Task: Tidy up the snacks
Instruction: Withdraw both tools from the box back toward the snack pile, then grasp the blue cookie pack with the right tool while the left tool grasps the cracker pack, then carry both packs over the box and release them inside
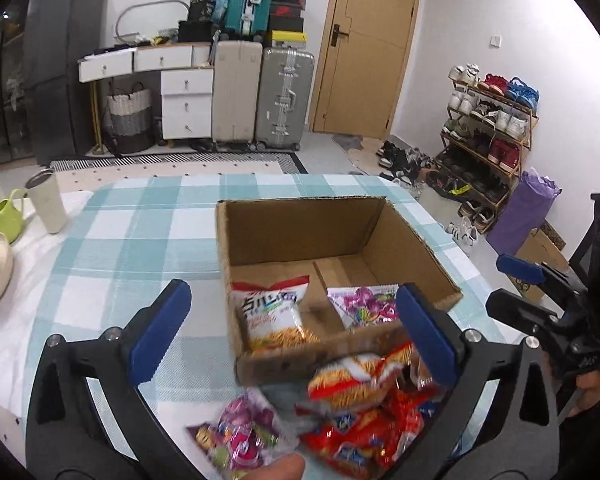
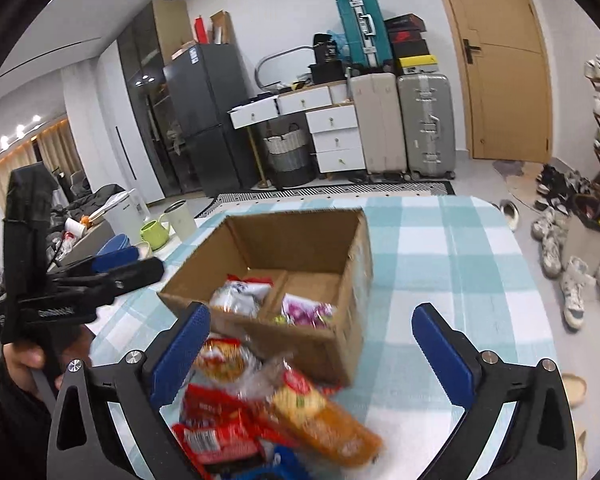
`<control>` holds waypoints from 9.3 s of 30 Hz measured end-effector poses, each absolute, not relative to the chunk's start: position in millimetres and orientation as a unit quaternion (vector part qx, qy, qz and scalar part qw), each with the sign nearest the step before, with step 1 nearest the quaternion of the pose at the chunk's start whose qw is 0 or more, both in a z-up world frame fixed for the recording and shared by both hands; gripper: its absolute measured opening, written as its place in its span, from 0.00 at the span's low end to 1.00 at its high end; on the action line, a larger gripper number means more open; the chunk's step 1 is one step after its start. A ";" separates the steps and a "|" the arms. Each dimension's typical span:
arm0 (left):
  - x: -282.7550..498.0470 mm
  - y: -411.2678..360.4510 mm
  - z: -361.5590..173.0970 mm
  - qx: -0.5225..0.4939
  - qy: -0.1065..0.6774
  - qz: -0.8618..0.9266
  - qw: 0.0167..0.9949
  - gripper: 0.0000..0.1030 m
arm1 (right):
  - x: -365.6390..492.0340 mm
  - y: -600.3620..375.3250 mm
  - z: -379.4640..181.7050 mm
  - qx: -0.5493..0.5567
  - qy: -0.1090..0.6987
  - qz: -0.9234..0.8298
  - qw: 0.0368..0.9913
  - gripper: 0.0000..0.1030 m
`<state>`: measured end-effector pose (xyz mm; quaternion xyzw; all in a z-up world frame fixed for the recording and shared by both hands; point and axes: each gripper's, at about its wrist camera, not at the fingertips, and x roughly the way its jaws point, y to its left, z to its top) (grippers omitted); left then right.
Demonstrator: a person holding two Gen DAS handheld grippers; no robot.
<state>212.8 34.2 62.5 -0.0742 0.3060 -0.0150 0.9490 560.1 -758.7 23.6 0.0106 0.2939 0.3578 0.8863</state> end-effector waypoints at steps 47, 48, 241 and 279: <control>103.5 41.5 0.0 -0.075 0.379 0.021 0.922 0.99 | 486.6 -757.8 -71.9 -0.064 0.433 0.324 0.838 0.99; 104.2 41.6 -2.3 -0.074 0.382 0.021 0.921 0.99 | 485.3 -756.1 -73.8 -0.070 0.436 0.326 0.836 0.99; 271.6 40.1 60.1 -0.067 0.342 -0.046 0.936 0.51 | 570.6 -688.7 27.4 -0.073 0.276 0.387 0.877 0.53; 321.7 41.0 25.1 -0.063 0.378 -0.032 0.923 0.78 | 596.5 -714.7 21.9 -0.043 0.266 0.361 0.893 0.99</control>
